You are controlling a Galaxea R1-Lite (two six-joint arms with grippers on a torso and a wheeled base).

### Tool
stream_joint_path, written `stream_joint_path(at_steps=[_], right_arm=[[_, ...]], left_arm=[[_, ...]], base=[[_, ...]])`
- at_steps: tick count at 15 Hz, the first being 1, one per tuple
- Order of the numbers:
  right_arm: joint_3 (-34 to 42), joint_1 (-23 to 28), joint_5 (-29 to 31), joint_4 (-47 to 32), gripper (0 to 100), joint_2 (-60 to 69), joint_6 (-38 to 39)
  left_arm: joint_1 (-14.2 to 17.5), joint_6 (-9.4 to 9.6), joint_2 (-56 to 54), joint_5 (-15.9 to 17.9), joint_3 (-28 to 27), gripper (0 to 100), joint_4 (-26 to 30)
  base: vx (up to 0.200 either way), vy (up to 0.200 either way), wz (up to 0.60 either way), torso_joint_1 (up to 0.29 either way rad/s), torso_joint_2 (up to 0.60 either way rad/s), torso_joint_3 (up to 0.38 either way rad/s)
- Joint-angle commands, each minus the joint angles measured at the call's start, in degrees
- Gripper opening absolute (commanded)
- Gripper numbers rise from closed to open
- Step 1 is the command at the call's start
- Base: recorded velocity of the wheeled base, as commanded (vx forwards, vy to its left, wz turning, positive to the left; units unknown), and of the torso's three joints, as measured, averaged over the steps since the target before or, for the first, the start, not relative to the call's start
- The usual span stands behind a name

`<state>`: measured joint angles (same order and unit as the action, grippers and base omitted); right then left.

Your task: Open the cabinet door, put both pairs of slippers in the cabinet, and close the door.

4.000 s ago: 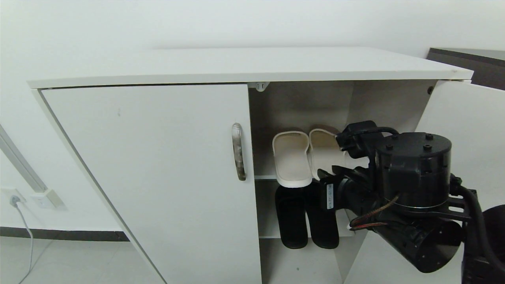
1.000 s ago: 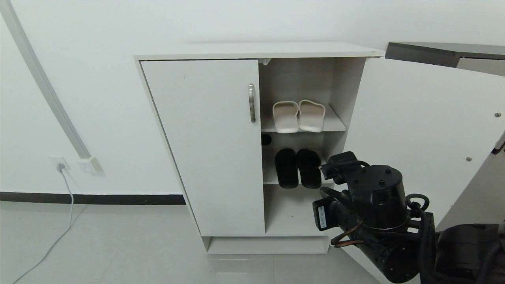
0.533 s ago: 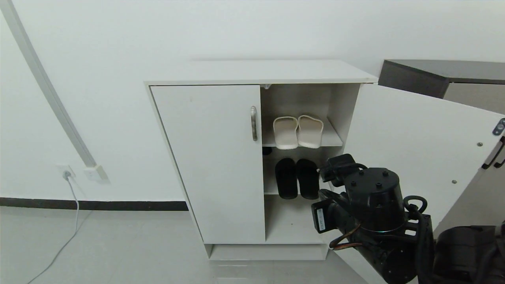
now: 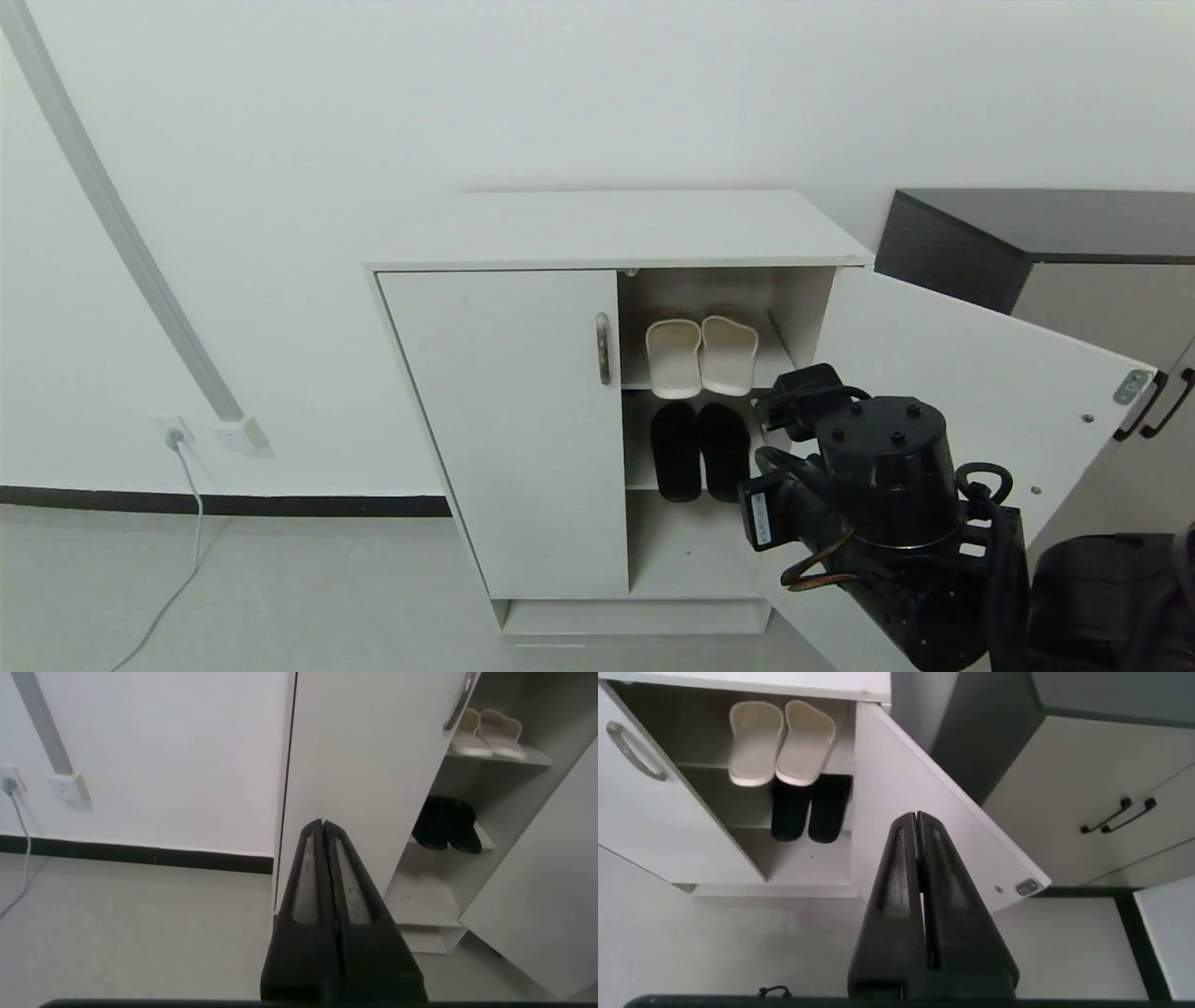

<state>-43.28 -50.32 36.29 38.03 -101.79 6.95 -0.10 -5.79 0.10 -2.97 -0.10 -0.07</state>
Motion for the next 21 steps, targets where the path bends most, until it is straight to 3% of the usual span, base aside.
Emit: stream_joint_path(at_steps=[1, 21], right_arm=[[0.03, -0.04, 0.01, 0.02, 0, 0.01, -0.01], [0.74, -0.04, 0.01, 0.02, 0, 0.01, -0.01]], left_arm=[[0.01, -0.01, -0.01, -0.01, 0.01, 0, -0.01], [0.01, -0.01, -0.01, -0.01, 0.01, 0, -0.01]], base=[[0.0, 0.0, 0.0, 0.159, -0.48, -0.325], [0.0, 0.0, 0.0, 0.22, -0.53, -0.313]])
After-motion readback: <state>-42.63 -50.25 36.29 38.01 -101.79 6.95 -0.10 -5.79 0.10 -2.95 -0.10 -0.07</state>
